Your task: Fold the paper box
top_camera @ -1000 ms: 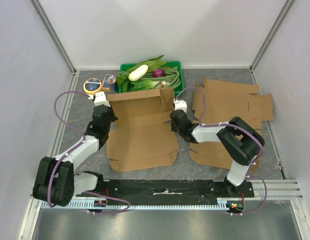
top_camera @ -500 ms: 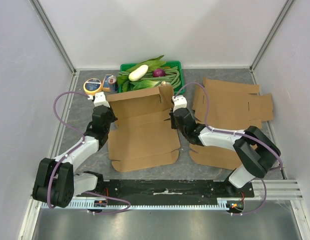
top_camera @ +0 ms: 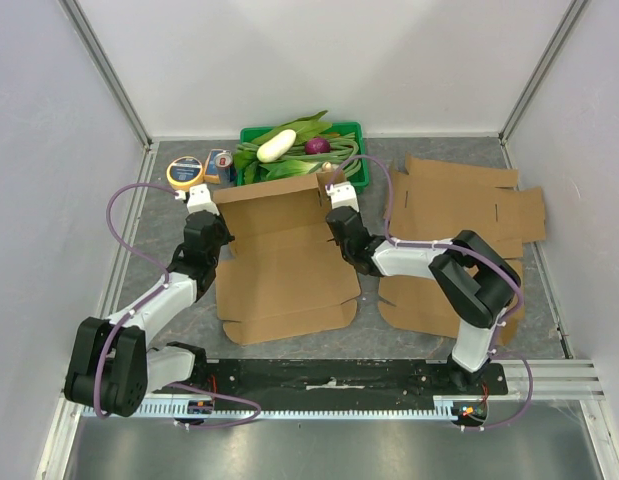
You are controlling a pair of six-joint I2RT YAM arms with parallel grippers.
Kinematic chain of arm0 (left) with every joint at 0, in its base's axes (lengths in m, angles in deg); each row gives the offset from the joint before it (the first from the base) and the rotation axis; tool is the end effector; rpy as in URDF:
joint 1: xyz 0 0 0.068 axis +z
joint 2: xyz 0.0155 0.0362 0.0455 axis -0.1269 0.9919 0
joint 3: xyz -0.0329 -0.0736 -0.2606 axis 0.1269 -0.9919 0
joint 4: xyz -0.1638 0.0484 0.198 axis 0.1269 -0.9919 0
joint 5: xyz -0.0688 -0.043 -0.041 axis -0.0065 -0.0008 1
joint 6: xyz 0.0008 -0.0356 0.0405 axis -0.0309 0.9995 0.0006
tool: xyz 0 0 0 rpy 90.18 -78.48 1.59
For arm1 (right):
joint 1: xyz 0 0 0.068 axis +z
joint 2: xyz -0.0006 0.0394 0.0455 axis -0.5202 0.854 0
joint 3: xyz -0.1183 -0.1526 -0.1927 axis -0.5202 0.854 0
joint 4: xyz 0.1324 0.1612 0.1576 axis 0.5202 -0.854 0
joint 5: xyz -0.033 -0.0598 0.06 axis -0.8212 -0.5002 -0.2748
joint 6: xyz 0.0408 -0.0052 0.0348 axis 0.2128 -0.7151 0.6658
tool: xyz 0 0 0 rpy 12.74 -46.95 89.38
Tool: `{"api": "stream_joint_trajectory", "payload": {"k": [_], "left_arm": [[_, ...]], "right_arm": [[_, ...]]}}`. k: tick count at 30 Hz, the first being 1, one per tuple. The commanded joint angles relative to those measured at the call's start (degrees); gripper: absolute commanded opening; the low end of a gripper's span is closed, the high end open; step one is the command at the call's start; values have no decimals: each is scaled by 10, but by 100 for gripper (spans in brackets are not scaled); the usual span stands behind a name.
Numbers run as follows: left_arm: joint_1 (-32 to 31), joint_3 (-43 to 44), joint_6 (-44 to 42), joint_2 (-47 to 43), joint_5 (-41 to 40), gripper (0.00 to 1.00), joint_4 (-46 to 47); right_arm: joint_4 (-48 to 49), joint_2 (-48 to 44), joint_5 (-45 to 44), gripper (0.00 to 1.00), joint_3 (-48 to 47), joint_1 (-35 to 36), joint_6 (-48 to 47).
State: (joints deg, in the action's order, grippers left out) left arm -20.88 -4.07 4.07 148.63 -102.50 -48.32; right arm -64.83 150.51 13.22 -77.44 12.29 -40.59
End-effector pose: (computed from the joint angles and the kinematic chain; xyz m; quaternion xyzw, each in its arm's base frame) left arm 0.2463 -0.0482 0.2156 -0.1059 0.8102 -0.0188 0.5762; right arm 0.2872 0.2472 0.1726 -0.0655 0.8472 0.0169 0.5270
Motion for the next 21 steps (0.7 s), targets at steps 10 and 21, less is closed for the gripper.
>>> {"api": "stream_joint_trajectory", "payload": {"k": [10,21], "left_arm": [[0,1,18,-10,-11,2,16],[0,-2,19,-13,-9,2,14]], "right_arm": [[37,50,-34,0,-13,-7,9],[221,3,158,0,82,-29,63]]}}
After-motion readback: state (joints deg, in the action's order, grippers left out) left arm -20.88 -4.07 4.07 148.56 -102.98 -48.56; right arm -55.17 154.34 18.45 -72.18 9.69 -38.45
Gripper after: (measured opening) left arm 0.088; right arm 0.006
